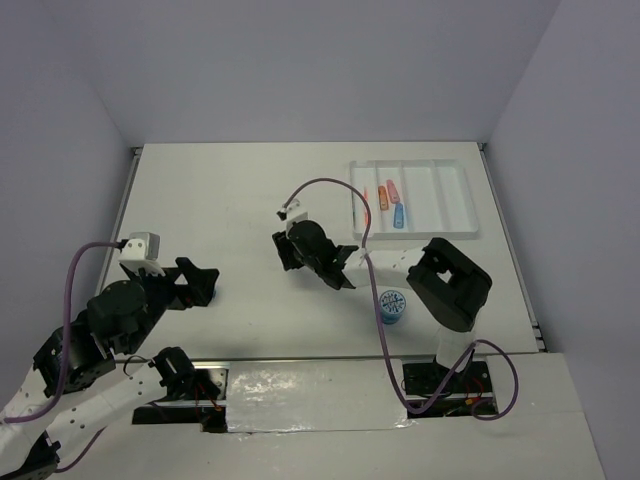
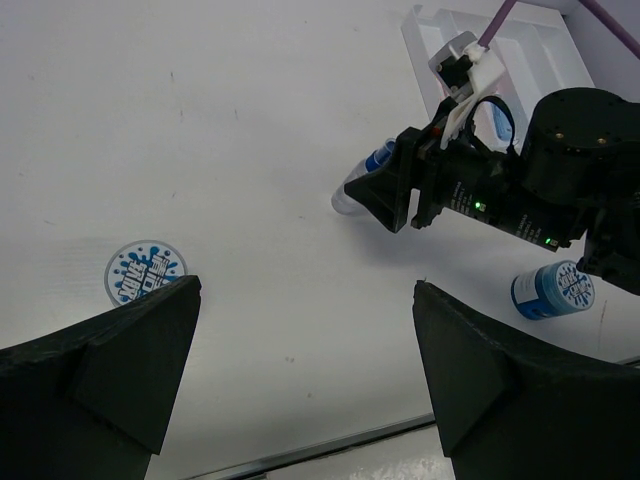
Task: Sort the stationery into containers
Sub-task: Pick up the stationery from the center of the board.
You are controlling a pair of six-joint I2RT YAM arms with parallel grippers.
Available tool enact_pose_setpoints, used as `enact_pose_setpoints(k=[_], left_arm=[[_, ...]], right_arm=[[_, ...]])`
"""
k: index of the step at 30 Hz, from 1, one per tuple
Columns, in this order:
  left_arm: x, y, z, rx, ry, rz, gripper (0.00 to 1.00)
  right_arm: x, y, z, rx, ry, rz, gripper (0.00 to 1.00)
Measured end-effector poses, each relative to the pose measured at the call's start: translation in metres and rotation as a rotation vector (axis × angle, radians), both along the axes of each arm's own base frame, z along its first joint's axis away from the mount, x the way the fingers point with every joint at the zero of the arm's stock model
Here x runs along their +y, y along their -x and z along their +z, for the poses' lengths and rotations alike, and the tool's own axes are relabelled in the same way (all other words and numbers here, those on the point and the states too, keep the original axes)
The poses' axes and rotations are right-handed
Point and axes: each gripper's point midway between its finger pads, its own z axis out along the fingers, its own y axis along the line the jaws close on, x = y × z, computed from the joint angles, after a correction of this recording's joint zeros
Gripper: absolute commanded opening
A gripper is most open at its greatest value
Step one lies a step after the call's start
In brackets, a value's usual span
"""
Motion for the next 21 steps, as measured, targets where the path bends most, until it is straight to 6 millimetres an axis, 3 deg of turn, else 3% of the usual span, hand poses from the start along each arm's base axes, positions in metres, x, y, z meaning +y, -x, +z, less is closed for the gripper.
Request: enact_pose_setpoints(k=[5, 6, 12, 21], left_arm=[[-0.001, 0.000, 0.000, -0.005, -0.012, -0.011, 0.99], [-0.002, 0.000, 0.000, -0.005, -0.012, -0.012, 0.99], [-0.002, 0.000, 0.000, -0.004, -0.013, -0.018, 0.99], [-0.005, -0.001, 0.000, 0.000, -0.016, -0.025, 0.99]], right_arm=[[-0.002, 0.000, -0.015, 0.016, 0.023, -0.004, 0.53], [-0.003, 0.001, -0.017, 0.018, 0.026, -0.004, 0.42], [-0.004, 0.000, -0.018, 0.005, 0.014, -0.014, 0.10], [-0.026, 0.001, -0.005, 0.027, 0.092, -0.033, 0.03]])
